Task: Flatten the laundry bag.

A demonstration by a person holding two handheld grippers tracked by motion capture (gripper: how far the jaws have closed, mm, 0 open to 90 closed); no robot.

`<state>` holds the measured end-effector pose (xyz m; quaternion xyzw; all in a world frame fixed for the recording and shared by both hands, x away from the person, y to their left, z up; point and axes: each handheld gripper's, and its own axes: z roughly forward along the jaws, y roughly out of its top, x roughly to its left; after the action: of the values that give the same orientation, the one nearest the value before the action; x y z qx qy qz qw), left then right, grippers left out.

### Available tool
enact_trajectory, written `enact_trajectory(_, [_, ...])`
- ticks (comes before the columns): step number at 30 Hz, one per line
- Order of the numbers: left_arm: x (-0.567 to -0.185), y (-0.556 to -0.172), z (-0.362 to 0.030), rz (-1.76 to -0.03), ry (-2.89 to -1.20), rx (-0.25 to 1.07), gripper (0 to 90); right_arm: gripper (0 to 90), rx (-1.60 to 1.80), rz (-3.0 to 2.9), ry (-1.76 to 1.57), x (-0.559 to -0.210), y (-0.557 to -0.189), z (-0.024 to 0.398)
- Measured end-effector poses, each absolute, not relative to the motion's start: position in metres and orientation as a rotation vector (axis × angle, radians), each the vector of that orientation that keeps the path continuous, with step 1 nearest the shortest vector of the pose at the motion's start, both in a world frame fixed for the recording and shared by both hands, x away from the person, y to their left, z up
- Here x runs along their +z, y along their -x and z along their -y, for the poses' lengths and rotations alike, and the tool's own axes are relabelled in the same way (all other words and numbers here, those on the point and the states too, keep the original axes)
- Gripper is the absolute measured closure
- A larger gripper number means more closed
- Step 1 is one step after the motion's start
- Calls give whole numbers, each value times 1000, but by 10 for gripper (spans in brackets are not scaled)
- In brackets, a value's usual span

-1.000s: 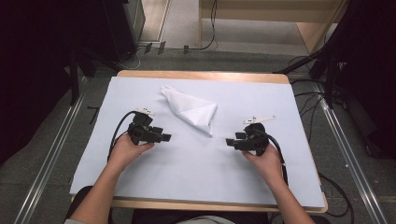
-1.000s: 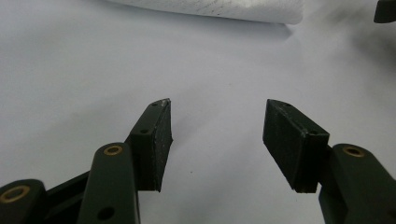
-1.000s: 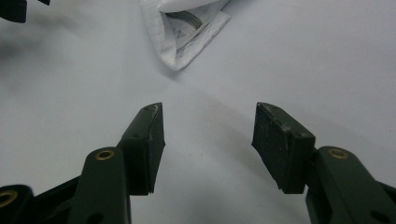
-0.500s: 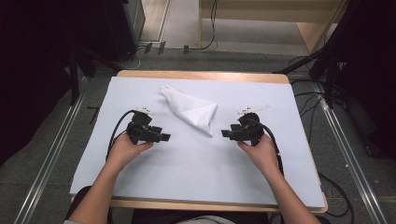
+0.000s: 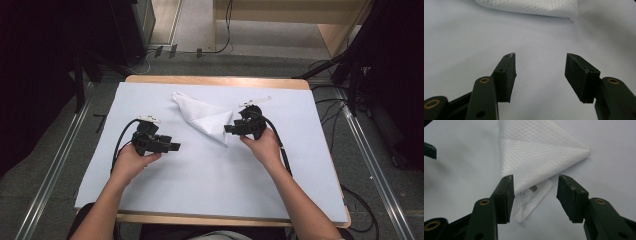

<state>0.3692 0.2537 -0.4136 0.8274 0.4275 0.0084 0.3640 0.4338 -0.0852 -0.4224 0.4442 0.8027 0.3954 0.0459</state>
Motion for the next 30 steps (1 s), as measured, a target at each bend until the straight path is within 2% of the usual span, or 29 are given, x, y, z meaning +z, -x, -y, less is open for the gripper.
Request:
enact_trajectory(12, [-414, -357, -265, -1138, -2115, 50, 431, 432, 1191, -2442, -1402, -437, -458, 73])
enact_trajectory(21, [-416, -352, -271, -1162, -2109, 66, 431, 432, 1128, -2448, -1423, -460, -467, 62])
enact_trajectory(25, [-417, -352, -274, -1169, -2099, 62, 431, 487, 1110, -2447, -1408, -466, -468, 62])
enact_trajectory(27, [-417, -353, -275, -1174, -2100, 64, 430, 577, 1092, -2435, -1398, -466, -467, 62])
enact_trajectory(28, [-417, -353, -275, -1174, -2100, 64, 430, 577, 1092, -2435, -1398, -466, -467, 62])
enact_trajectory(30, [-417, -353, -275, -1177, -2101, 63, 430, 642, 1089, -2426, -1358, -468, -465, 63])
